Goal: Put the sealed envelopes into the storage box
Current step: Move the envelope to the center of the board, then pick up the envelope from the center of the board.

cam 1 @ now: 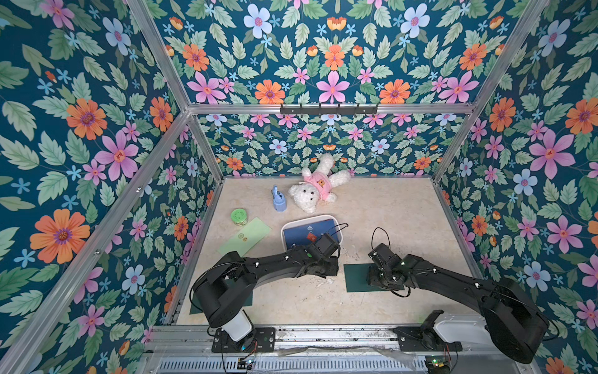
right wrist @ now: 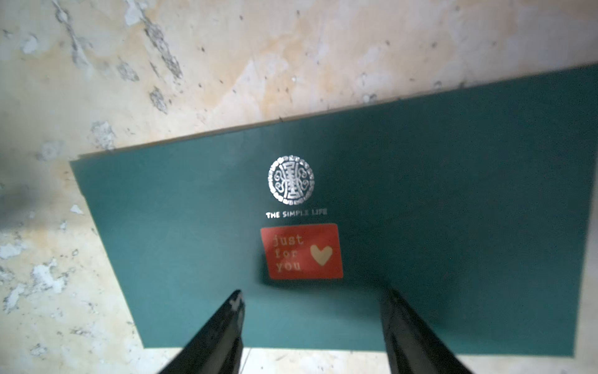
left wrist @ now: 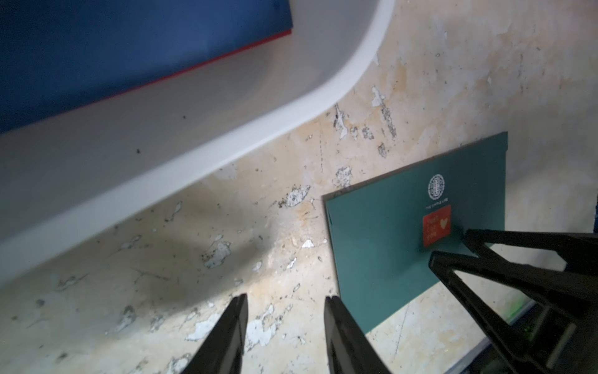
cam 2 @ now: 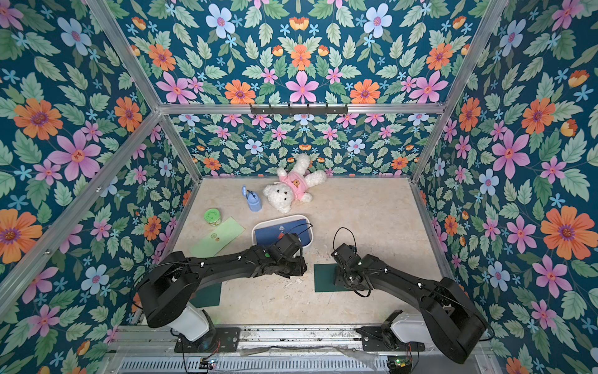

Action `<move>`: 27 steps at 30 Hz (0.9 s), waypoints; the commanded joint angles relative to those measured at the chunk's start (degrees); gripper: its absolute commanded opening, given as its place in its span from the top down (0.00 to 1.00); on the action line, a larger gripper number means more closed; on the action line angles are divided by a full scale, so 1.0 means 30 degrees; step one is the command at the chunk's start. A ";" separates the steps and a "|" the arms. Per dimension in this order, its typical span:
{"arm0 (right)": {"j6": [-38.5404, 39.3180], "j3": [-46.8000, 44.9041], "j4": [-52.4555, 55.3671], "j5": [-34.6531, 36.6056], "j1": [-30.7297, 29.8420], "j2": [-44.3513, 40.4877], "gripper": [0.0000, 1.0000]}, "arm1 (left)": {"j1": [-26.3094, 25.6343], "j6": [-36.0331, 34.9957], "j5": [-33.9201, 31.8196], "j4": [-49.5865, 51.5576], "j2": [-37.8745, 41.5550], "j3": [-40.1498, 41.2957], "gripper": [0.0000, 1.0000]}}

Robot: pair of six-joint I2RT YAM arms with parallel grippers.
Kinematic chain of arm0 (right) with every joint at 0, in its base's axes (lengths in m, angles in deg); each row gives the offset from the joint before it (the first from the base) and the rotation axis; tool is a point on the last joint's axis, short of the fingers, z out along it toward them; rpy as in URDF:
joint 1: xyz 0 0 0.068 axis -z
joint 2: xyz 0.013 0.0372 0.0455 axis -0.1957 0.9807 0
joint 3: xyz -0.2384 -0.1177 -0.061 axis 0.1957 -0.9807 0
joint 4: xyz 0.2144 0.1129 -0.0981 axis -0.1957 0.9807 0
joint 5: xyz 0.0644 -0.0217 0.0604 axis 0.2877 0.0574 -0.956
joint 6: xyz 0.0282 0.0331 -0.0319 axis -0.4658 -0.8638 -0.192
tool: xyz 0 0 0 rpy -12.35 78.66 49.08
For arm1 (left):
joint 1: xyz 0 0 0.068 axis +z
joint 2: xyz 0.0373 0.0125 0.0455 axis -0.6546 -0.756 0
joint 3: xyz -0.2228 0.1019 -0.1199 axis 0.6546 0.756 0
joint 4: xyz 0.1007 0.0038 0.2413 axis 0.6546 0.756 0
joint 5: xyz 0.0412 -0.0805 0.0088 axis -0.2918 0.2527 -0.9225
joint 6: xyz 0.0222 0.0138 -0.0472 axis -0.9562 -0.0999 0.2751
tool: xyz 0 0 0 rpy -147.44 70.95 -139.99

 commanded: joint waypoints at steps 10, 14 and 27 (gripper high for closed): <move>-0.0934 -0.1598 0.0915 0.1141 0.3667 -0.3597 0.05 | -0.0756 0.0752 0.0976 -0.0962 -0.0586 -0.0308 0.54; -0.1279 -0.1626 0.1046 0.1630 0.3851 -0.3278 0.03 | -0.1167 0.1118 0.1330 -0.1130 -0.0859 -0.0253 0.54; -0.1082 -0.2098 -0.0668 0.1770 0.3918 -0.0938 0.01 | -0.1472 0.1437 0.2242 -0.1750 -0.1900 -0.0161 0.54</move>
